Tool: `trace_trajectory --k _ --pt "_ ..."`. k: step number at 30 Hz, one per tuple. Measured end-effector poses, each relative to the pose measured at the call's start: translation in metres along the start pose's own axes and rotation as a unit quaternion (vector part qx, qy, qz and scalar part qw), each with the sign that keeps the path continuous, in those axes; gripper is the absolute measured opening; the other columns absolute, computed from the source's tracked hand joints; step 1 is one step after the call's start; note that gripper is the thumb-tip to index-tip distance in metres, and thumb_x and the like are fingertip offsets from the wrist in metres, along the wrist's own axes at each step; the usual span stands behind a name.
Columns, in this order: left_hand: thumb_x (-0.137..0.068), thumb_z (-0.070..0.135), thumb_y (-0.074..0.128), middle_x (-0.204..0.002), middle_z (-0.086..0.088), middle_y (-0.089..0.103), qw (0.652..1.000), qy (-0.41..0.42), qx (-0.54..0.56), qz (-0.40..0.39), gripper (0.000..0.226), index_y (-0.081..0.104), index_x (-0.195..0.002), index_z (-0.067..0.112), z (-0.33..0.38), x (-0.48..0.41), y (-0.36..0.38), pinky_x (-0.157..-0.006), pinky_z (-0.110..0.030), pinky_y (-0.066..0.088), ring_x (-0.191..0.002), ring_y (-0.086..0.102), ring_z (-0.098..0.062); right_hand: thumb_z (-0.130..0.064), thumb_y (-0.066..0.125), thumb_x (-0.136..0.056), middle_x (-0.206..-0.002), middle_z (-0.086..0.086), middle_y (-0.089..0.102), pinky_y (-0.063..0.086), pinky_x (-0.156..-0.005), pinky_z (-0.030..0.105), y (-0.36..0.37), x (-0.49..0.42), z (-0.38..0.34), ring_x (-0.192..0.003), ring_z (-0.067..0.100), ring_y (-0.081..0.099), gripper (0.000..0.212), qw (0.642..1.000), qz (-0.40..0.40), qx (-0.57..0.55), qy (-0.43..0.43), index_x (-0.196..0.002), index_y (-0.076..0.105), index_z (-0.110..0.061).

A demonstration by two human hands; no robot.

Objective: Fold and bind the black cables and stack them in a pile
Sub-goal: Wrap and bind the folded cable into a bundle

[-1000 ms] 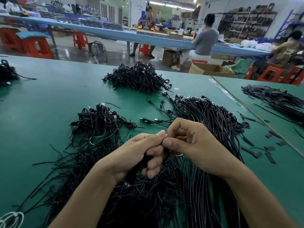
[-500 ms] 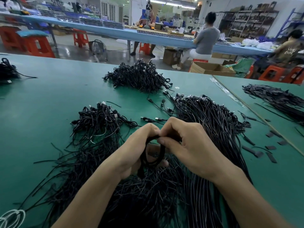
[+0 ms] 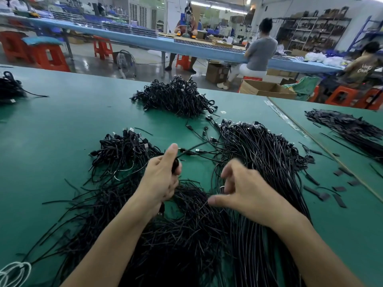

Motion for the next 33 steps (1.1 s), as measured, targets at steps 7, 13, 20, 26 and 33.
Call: trace_trajectory --k 7,13,20,26,33 --pt "-0.098 0.056 0.047 -0.045 0.005 0.034 0.997 -0.001 0.023 0.072 0.06 0.059 -0.052 0.02 -0.001 -0.004 -0.01 -0.033 -0.019 0.017 -0.035 0.022 -0.008 -0.043 0.072 -0.086 -0.095 -0.008 0.062 0.056 -0.075 0.031 0.037 0.001 0.011 -0.084 0.012 0.065 0.019 0.987 -0.104 0.121 0.033 -0.089 0.071 -0.024" --pt "-0.098 0.069 0.02 -0.043 0.007 0.03 0.998 -0.015 0.035 0.057 0.08 0.055 -0.047 0.019 0.001 -0.002 -0.003 -0.031 -0.019 0.017 -0.034 0.019 -0.007 -0.067 0.066 -0.08 -0.094 -0.004 0.059 0.054 -0.074 0.032 0.034 0.003 0.004 -0.081 0.016 0.063 0.047 0.983 -0.105 0.149 0.032 -0.09 0.067 -0.021" --pt "-0.105 0.041 0.036 -0.044 0.009 0.034 0.998 -0.017 0.025 0.051 0.054 0.054 -0.061 0.016 0.001 -0.002 -0.002 -0.032 -0.02 0.019 -0.034 0.022 -0.006 -0.032 0.069 -0.092 -0.105 0.002 0.06 0.054 -0.076 0.032 0.049 0.005 0.002 -0.091 0.021 0.064 0.011 0.985 -0.1 0.14 0.017 -0.097 0.07 -0.023" --pt "-0.102 0.045 0.046 -0.046 0.01 0.037 1.0 0.012 0.027 0.011 0.049 0.059 -0.062 0.019 0.002 -0.001 0.001 -0.031 -0.018 0.021 -0.035 0.024 -0.005 -0.027 0.067 -0.091 -0.098 -0.006 0.068 0.057 -0.086 0.031 0.019 0.006 0.004 -0.09 0.01 0.065 0.007 0.989 -0.058 0.133 0.009 -0.089 0.073 -0.026" --pt "-0.1 0.033 0.047 -0.052 -0.003 0.046 0.993 0.096 0.033 -0.066 0.051 0.065 -0.053 0.023 0.016 0.009 0.011 -0.034 -0.017 0.018 -0.034 0.024 -0.008 -0.025 0.078 -0.082 -0.074 -0.012 0.072 0.053 -0.061 0.019 -0.048 0.013 -0.006 -0.065 0.007 0.066 0.006 0.946 0.251 -0.202 -0.036 -0.078 0.074 -0.027"
Point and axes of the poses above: each hand's wrist, its own x-axis away from the middle knuckle, its own y-axis out of the palm, z = x × y, the point moved 4 cm from there along -x, towards the middle knuckle
